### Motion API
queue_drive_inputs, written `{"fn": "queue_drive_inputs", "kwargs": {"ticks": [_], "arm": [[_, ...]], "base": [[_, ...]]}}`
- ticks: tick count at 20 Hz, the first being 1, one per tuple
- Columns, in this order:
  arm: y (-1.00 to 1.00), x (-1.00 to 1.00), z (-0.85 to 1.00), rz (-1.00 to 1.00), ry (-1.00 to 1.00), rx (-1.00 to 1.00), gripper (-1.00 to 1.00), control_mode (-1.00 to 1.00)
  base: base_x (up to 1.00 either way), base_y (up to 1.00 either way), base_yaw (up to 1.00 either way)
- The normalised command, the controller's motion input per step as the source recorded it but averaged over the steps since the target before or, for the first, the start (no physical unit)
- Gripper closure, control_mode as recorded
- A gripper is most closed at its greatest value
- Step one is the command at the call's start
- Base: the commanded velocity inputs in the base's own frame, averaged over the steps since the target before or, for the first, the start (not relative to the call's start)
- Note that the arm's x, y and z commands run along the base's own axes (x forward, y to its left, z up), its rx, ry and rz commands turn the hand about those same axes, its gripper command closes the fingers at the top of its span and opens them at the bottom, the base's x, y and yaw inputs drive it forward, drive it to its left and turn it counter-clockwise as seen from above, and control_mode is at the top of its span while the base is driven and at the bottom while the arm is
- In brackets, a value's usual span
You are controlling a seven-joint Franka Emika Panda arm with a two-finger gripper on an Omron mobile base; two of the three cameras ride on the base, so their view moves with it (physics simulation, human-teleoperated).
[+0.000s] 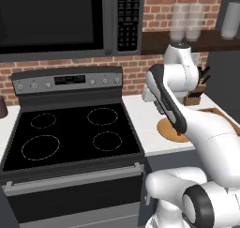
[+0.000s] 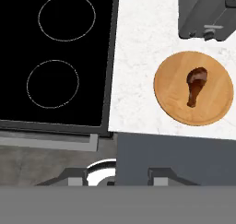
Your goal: Pick up the knife from the drawer and place it on the cutting board. Then place the meat from the plate to the cutting board.
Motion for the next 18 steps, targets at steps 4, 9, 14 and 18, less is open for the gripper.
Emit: {"fn": "queue_drive_inputs", "kwargs": {"ticks": [4,9,14,18], "arm": [[0.0,-0.15,0.0,0.0,0.0,0.0,-1.0,-1.0],[-0.04,-0.56,0.0,-0.01,0.0,0.0,-1.0,-1.0],[-0.2,-0.56,-0.06,-0.07,-0.02,0.0,-1.0,-1.0],[-0.31,-0.31,-0.11,-0.06,-0.01,0.0,-1.0,-1.0]], "base": [[0.0,0.0,0.0],[0.0,0.0,0.0],[0.0,0.0,0.0],[0.0,0.0,0.0]]}}
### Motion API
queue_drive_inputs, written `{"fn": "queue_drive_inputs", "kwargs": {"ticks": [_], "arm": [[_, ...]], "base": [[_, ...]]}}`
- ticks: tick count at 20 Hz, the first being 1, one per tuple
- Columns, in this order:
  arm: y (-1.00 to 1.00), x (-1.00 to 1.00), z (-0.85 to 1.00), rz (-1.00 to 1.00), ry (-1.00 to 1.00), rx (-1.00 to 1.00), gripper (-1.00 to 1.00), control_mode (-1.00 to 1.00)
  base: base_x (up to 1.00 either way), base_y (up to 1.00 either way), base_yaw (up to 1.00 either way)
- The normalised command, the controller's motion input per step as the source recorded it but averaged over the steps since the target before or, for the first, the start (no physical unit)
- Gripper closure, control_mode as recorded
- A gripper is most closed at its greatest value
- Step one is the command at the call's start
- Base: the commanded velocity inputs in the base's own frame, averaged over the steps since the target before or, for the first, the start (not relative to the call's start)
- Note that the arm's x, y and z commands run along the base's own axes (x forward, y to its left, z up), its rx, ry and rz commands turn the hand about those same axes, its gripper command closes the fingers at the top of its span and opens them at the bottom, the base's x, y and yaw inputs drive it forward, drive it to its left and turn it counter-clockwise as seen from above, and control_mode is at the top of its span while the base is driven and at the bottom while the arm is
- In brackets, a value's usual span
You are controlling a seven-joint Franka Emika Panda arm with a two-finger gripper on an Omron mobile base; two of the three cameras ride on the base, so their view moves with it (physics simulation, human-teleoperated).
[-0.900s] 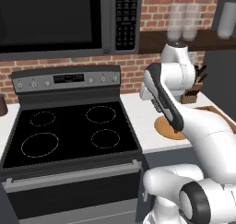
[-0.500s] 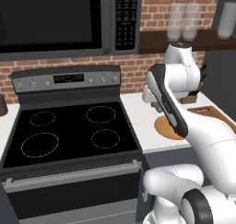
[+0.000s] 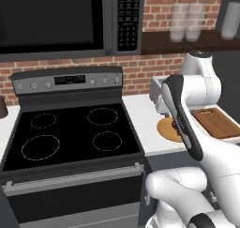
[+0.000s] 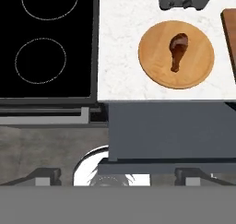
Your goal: Pick up the knife from the drawer and place it on the cutting board. Then place the meat from the plate to the cutting board.
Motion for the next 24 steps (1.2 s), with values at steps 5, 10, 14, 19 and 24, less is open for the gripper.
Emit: {"fn": "queue_drive_inputs", "kwargs": {"ticks": [5,10,14,19,24], "arm": [[-0.11,-0.17,-0.19,-0.11,-0.04,0.0,-1.0,-1.0],[0.0,-0.05,-0.26,-0.09,-0.04,0.0,-1.0,-1.0],[0.0,0.0,-0.28,-0.1,-0.06,0.0,-1.0,-1.0],[0.0,-0.02,-0.32,-0.1,-0.08,0.0,-1.0,-1.0],[0.0,0.0,0.0,0.0,0.0,0.0,-1.0,1.0]], "base": [[0.0,0.0,0.0],[0.0,0.0,0.0],[0.0,0.0,0.0],[0.0,0.0,0.0],[-0.06,0.1,-0.13]]}}
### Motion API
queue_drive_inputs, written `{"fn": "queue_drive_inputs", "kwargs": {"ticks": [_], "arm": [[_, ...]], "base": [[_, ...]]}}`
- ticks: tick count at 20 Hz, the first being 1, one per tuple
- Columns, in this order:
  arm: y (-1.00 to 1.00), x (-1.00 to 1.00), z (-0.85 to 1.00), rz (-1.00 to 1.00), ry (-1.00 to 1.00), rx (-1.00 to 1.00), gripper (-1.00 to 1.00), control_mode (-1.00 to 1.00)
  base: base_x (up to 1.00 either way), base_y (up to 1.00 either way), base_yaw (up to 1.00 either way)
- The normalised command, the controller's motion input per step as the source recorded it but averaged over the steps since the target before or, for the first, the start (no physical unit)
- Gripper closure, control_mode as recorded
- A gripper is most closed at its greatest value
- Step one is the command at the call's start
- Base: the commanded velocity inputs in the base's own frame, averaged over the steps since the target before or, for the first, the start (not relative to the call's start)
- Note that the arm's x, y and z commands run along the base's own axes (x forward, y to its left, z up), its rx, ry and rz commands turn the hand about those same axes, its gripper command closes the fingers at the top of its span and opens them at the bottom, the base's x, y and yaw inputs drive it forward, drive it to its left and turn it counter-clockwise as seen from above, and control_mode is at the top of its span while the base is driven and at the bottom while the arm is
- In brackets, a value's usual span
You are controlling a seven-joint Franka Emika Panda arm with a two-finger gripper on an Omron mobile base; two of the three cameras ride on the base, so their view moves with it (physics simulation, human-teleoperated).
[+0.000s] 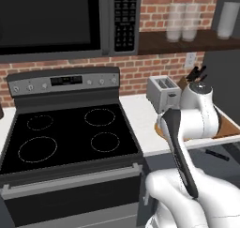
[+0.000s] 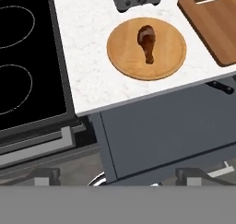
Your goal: Pick up the knife from the drawer and place it on the cutting board. Then place the meat from the plate to the cutting board.
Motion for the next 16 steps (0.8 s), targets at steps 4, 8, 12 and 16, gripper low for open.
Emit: {"fn": "queue_drive_inputs", "kwargs": {"ticks": [4,8,12,16], "arm": [[0.0,0.0,0.0,0.0,0.0,0.0,-1.0,1.0],[0.0,0.0,0.0,0.0,0.0,0.0,-1.0,1.0],[0.0,0.0,0.0,0.0,0.0,0.0,-1.0,1.0],[0.0,0.0,0.0,0.0,0.0,0.0,-1.0,1.0]], "base": [[-0.03,0.24,-0.26],[-0.09,0.38,-0.3],[-0.01,0.51,-0.29],[0.0,0.37,-0.31]]}}
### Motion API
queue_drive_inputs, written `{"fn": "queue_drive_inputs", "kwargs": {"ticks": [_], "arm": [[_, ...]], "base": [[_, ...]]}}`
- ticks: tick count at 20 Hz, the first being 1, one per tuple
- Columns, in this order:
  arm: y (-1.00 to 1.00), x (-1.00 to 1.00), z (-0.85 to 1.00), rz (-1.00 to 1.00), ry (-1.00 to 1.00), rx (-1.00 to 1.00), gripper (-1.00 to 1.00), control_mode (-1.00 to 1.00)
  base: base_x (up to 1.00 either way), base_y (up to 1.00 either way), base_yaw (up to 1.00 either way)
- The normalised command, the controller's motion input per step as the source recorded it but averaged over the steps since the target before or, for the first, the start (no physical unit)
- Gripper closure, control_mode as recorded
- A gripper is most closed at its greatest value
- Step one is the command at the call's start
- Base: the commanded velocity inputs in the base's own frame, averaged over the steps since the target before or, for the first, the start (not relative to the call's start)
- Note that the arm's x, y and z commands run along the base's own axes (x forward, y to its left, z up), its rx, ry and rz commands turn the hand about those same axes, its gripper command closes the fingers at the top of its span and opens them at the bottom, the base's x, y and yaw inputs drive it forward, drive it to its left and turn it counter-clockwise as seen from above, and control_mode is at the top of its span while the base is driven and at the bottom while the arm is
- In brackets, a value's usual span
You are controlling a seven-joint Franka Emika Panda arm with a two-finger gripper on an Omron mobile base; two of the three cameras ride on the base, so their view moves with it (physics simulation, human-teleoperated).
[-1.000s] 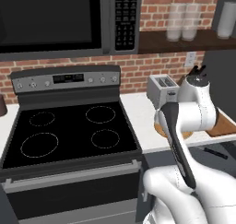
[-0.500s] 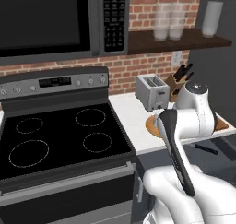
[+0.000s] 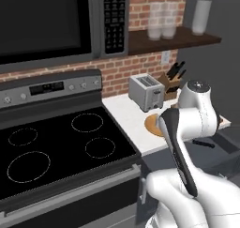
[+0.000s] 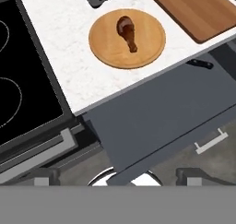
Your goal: Pick up the knife from the drawer and place it on the cutting board. Then place the meat from the plate to the cutting board.
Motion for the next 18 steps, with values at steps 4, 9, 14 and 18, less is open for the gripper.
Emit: {"fn": "queue_drive_inputs", "kwargs": {"ticks": [4,9,14,18], "arm": [[0.0,0.0,0.0,0.0,0.0,0.0,-1.0,1.0],[0.0,0.0,0.0,0.0,0.0,0.0,-1.0,1.0],[0.0,0.0,0.0,0.0,0.0,0.0,-1.0,1.0],[0.0,0.0,0.0,0.0,0.0,0.0,-1.0,1.0]], "base": [[0.0,0.32,-0.3],[0.0,0.08,-0.3],[0.0,0.0,-0.23],[0.0,0.0,-0.2]]}}
